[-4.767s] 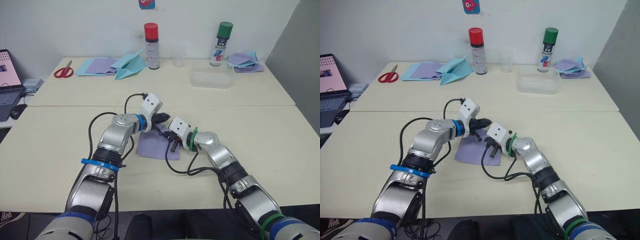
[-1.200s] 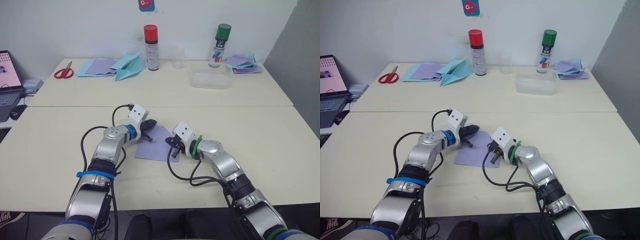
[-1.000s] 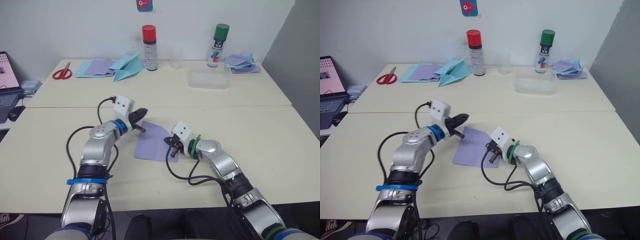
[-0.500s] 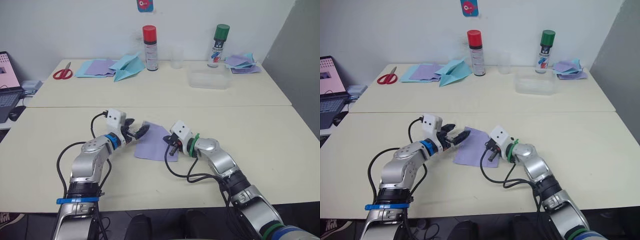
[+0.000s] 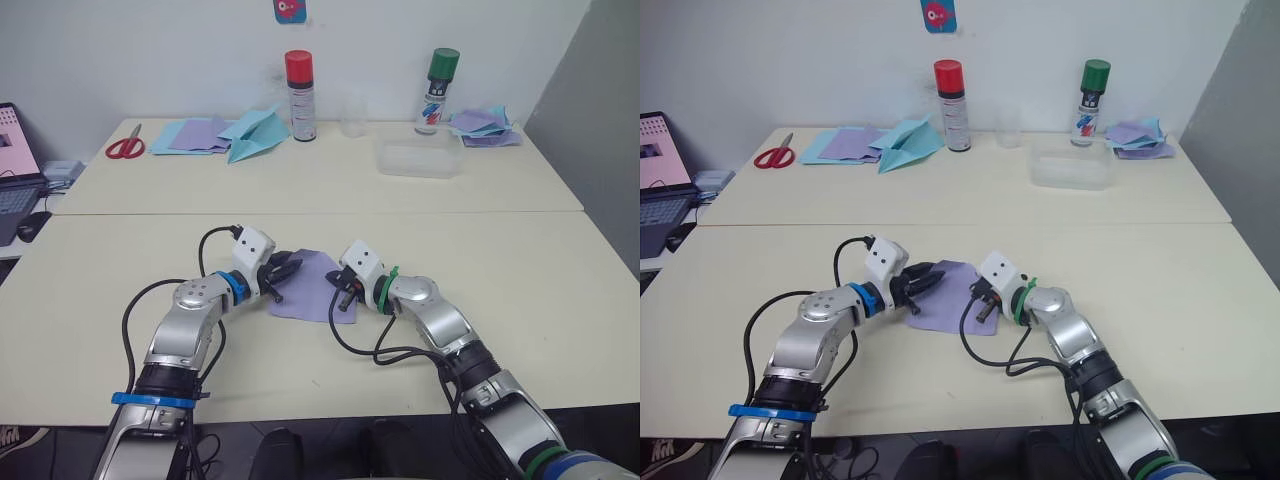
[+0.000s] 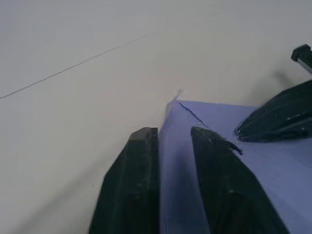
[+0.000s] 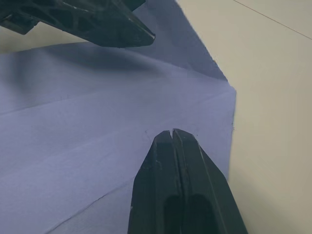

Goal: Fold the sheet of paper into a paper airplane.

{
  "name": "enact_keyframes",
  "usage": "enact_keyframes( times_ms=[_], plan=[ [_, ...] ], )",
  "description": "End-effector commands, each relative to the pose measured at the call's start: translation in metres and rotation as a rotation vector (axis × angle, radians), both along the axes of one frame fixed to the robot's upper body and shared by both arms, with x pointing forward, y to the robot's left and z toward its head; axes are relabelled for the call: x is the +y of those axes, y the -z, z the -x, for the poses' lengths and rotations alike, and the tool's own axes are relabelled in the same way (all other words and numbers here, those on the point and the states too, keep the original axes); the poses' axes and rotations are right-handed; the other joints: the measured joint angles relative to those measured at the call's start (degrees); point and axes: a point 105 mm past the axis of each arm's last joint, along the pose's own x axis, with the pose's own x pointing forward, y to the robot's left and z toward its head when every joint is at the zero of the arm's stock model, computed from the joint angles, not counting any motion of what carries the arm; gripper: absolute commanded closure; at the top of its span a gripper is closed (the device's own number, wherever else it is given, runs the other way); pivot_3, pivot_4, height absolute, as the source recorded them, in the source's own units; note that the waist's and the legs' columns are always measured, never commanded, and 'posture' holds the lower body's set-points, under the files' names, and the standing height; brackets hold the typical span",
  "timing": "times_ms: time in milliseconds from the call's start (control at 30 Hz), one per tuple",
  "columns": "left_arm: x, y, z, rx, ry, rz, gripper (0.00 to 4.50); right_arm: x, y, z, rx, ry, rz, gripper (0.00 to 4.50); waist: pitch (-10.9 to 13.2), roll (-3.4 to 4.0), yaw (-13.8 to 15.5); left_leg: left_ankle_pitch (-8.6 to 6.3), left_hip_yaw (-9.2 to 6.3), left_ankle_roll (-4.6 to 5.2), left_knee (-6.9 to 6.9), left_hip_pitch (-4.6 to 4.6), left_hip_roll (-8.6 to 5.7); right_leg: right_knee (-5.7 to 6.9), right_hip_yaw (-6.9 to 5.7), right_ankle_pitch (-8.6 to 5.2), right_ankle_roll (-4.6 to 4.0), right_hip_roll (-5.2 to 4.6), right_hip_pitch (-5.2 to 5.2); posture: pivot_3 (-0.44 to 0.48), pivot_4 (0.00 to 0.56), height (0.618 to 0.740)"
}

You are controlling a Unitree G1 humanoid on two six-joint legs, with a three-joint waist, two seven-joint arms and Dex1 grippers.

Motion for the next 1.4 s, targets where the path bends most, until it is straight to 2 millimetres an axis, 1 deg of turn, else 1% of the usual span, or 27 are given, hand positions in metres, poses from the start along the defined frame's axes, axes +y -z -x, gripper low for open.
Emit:
enact_keyframes(
  times_ms=[33,200,367,467,567,633,700,833,900,1067,1167,1300,1400],
  plan=[
    [-0.008,-0.003,0.003,-0.065,0.061,-0.087,4.48,-0.007,0.016,0.002,0.052,0.029,0.036,4.50,0.00,0.00,0.01,0.00,0.00,0.00,0.00,0.00,0.00,0.00,0.00,0.00,0.00,0.00,0.00,0.000,0.150,0.740],
    [-0.013,0.018,0.004,-0.024,0.105,-0.208,4.48,-0.007,0.015,0.002,0.053,0.027,0.034,4.50,0.00,0.00,0.04,0.00,0.01,0.00,-0.02,0.00,-0.01,-0.01,0.01,0.00,0.00,0.00,-0.01,0.000,0.150,0.740],
    [-0.017,0.024,0.004,-0.019,0.159,-0.276,4.48,-0.005,0.015,0.003,0.057,0.022,0.031,4.50,0.00,0.00,0.26,0.00,0.01,0.00,-0.02,0.01,-0.02,-0.01,0.00,0.00,-0.01,0.00,0.00,0.000,0.150,0.740],
    [-0.018,0.026,0.003,-0.015,0.177,-0.298,4.48,-0.002,0.012,0.004,0.053,0.007,0.008,4.50,0.00,0.01,0.47,0.00,0.01,0.00,-0.02,0.02,-0.03,-0.01,-0.01,0.00,-0.01,0.01,0.00,0.000,0.150,0.740],
    [-0.016,0.033,0.003,0.027,0.193,-0.345,4.48,0.007,-0.014,0.002,0.025,-0.009,-0.149,4.50,0.00,0.00,0.59,0.00,0.03,0.00,-0.01,0.01,-0.04,-0.01,-0.01,0.00,-0.01,0.02,0.00,0.000,0.150,0.740],
    [-0.013,0.038,0.003,0.056,0.193,-0.371,4.48,0.005,-0.030,-0.008,-0.013,0.040,-0.229,4.50,0.03,0.05,0.62,0.00,0.04,0.00,-0.02,-0.01,-0.04,-0.01,-0.04,-0.01,-0.01,0.03,-0.01,0.000,0.150,0.740],
    [-0.011,0.039,0.002,0.067,0.191,-0.383,4.48,0.002,-0.040,-0.015,-0.041,0.073,-0.274,4.50,0.04,0.06,0.68,0.00,0.04,0.00,-0.02,-0.03,-0.04,-0.01,-0.04,-0.01,-0.01,0.03,-0.02,0.000,0.150,0.740],
    [-0.010,0.038,0.001,0.066,0.189,-0.388,4.48,0.006,-0.055,-0.018,-0.079,0.060,-0.357,4.50,0.04,0.06,0.74,0.00,0.04,0.00,-0.01,-0.03,-0.07,-0.04,-0.02,-0.01,-0.01,0.00,0.00,0.000,0.150,0.740],
    [-0.009,0.039,0.001,0.067,0.191,-0.390,4.48,0.010,-0.053,-0.021,-0.076,0.043,-0.334,4.50,0.04,0.06,0.70,0.00,0.06,0.00,-0.01,-0.03,-0.07,-0.04,-0.02,-0.01,-0.01,-0.01,-0.01,0.000,0.150,0.740],
    [-0.009,0.041,0.004,0.070,0.200,-0.394,4.48,0.024,-0.030,-0.034,-0.020,0.036,-0.221,4.50,0.04,0.07,0.66,0.01,0.06,0.02,-0.02,0.00,-0.04,0.00,-0.06,-0.01,-0.01,0.01,0.00,0.000,0.150,0.740],
    [-0.010,0.044,0.006,0.073,0.206,-0.398,4.48,0.031,-0.024,-0.040,0.012,0.046,-0.211,4.50,0.04,0.07,0.66,0.01,0.07,0.02,-0.04,-0.01,-0.03,-0.01,-0.05,-0.02,-0.03,0.01,-0.01,0.000,0.150,0.740],
    [-0.011,0.043,0.006,0.070,0.206,-0.397,4.48,0.038,-0.013,-0.041,0.046,0.028,-0.165,4.50,0.04,0.08,0.67,0.01,0.06,0.02,-0.05,-0.01,-0.03,-0.03,0.00,-0.03,-0.04,0.00,-0.02,0.000,0.150,0.740],
    [-0.012,0.042,0.008,0.065,0.209,-0.394,4.48,0.037,-0.004,-0.039,0.056,0.017,-0.122,4.50,0.04,0.07,0.66,0.01,0.07,0.02,-0.05,-0.01,-0.03,-0.03,0.01,-0.03,-0.04,-0.02,-0.02,0.000,0.150,0.740]
  ],
)
